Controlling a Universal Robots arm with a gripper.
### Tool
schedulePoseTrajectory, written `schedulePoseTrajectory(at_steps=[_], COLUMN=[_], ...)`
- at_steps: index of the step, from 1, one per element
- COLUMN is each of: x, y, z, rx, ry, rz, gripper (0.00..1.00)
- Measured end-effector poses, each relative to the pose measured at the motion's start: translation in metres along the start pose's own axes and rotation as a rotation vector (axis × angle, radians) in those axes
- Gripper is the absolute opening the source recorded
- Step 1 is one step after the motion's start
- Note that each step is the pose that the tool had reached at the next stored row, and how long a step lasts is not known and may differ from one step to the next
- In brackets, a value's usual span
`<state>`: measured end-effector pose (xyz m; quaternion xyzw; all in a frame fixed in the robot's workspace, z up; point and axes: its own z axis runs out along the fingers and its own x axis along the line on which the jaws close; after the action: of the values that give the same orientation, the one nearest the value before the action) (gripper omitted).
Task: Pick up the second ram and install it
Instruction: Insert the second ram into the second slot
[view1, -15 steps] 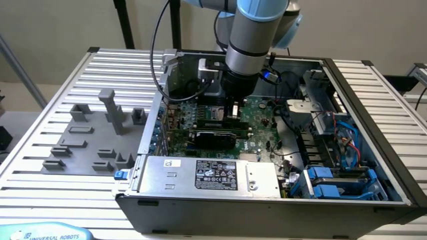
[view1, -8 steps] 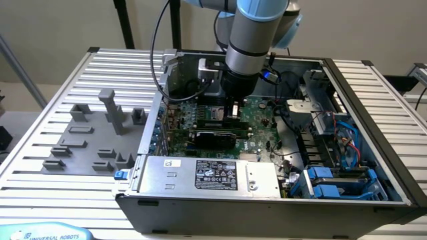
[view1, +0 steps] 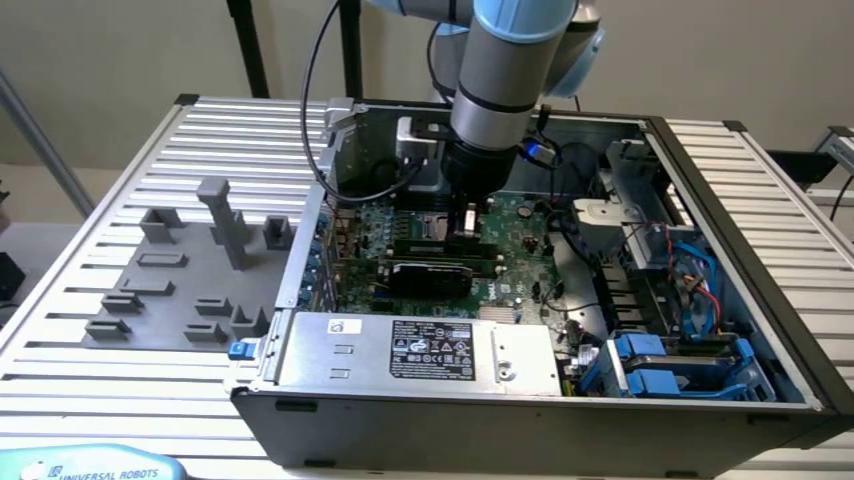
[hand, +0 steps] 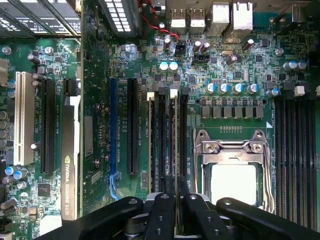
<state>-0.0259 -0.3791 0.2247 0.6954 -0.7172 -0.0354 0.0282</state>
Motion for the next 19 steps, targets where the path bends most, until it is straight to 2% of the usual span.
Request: schedulePoseTrajectory(at_steps=[7,9,10,12,19], x=[0.0,0.0,0.0,0.0,0.0], y=[-0.0002,-0.0002,-0.0002,-0.0002,0.0038], z=[0.0029,0.003,0.003,0.0027,-0.0133], rx=[-0.0001,-0.0005,-0.0006,-0.0008,-0.0005], ry=[0.0008,0.0008,0.0007,0.0005,0.0006], rz=[0.0,0.0,0.0,0.0,0.0], gripper=[0.13,0.15,0.21,0.21,0.21])
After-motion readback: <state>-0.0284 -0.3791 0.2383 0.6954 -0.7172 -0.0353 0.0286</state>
